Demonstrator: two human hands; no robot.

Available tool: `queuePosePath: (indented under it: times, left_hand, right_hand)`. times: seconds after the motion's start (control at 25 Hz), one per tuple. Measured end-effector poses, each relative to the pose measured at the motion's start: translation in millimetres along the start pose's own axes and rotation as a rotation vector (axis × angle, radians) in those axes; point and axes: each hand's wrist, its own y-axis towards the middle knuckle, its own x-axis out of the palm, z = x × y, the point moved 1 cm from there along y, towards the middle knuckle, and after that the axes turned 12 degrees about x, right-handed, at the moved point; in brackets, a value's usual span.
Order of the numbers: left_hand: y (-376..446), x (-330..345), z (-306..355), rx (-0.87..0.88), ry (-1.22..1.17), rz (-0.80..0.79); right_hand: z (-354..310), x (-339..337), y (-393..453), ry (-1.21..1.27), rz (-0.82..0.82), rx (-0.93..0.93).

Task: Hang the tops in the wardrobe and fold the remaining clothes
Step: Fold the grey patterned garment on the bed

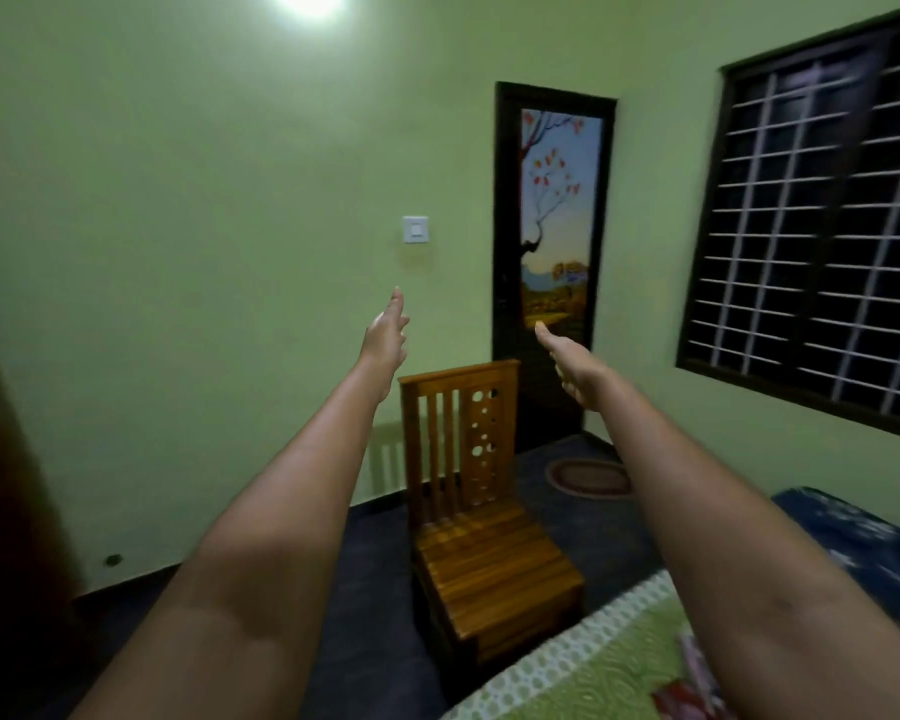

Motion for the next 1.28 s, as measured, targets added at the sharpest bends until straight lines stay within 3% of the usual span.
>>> queuePosePath:
  times: [0.16,0.32,0.52,0.76,0.92,1.28]
  left_hand:
    - [53.5,128.9,-23.4,0.003,-0.084,-0.341]
    - [97.1,239.4,-24.9,0.078,-0.132,-0.563]
    - [130.8,335.5,-33.7,0.132,-0.235,-0.830]
    - [133.0,414.4,-109.5,0.022,-0.202,-1.017]
    - [113.7,463.5,-188.7,-0.109,-0.089,-1.109]
    - [-17.7,517.7,-417.9,-0.348,0.247,-1.398]
  right_hand:
    - [35.4,-106.2,9.0,0.058,0.315,0.113]
    - [51.8,-205.1,-11.3,0.128,0.608,0.169]
    - [72.0,-261.1,-23.3,0.204,0.837,0.248]
    - [143.8,-268.0,-9.0,0.247,0.954,0.461]
    - [212.3,-265.3,7.6,0.279,0.947,0.666]
    - [458.8,-249.2,67.0,0.269,0.824,1.089]
